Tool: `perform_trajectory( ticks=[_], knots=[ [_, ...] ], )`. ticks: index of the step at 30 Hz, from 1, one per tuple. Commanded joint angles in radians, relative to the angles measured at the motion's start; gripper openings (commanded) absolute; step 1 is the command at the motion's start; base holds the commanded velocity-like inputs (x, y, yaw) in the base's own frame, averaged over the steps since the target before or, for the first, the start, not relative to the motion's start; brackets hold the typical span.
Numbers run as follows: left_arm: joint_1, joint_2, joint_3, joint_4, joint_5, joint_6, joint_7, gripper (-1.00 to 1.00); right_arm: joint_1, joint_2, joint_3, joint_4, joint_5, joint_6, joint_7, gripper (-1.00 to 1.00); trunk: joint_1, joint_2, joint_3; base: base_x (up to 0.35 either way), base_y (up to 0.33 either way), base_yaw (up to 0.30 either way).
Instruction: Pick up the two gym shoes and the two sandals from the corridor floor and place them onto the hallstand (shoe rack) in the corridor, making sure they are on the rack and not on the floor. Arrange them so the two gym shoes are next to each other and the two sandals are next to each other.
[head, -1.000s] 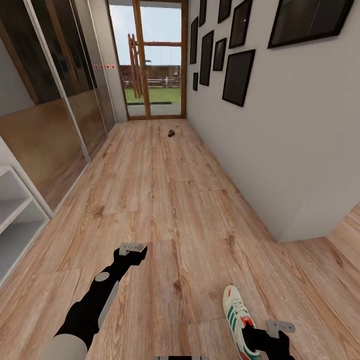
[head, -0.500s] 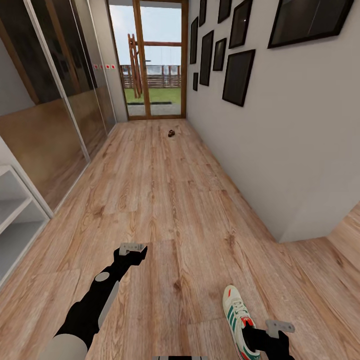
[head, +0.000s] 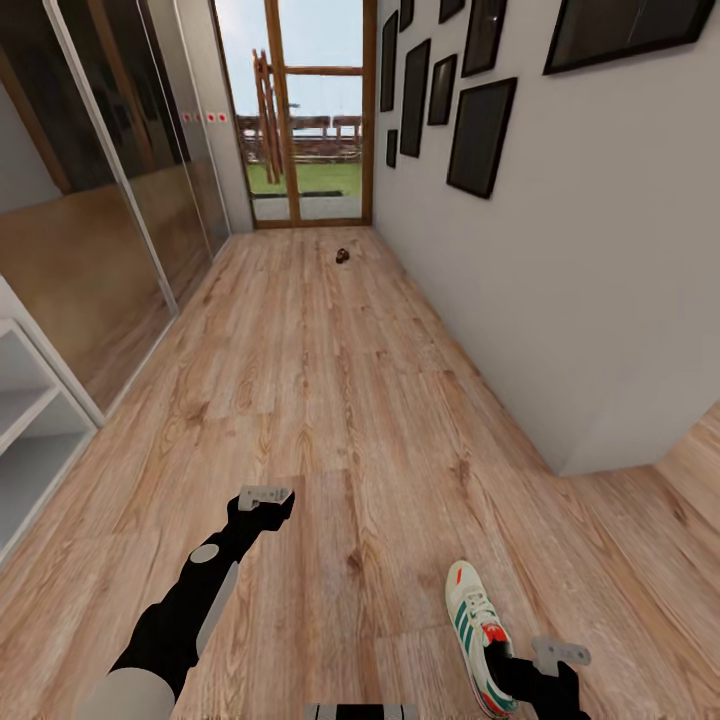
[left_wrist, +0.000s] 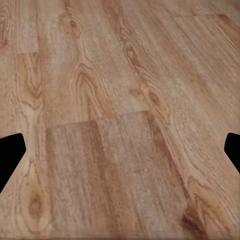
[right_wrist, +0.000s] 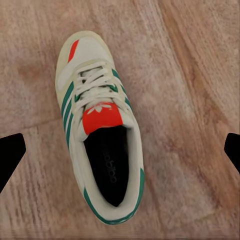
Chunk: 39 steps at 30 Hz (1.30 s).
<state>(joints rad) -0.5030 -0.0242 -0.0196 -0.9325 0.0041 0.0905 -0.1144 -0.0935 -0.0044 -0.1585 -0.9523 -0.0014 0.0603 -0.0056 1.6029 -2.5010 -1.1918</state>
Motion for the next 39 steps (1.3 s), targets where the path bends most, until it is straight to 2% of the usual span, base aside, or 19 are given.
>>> perform_trajectory(
  ticks=[1,27,39],
  knots=[
    [0.000,0.000,0.001,-0.002,0.001,0.006,-0.004,1.00,0.000,0.000,0.000,-0.002,0.000,0.006,-0.001,1.00,0.000,-0.001,-0.006,0.000,0.000,0.000],
    [0.000,0.000,0.000,-0.002,0.001,0.006,-0.004,1.00,0.000,-0.001,-0.001,-0.003,0.000,0.006,-0.002,1.00,0.012,-0.007,-0.148,0.000,0.000,0.000],
    [0.000,0.000,0.000,-0.002,0.001,0.006,-0.004,1.00,0.000,0.000,0.004,-0.003,0.000,0.006,-0.002,1.00,0.012,-0.007,-0.160,0.000,0.000,0.000]
  ],
)
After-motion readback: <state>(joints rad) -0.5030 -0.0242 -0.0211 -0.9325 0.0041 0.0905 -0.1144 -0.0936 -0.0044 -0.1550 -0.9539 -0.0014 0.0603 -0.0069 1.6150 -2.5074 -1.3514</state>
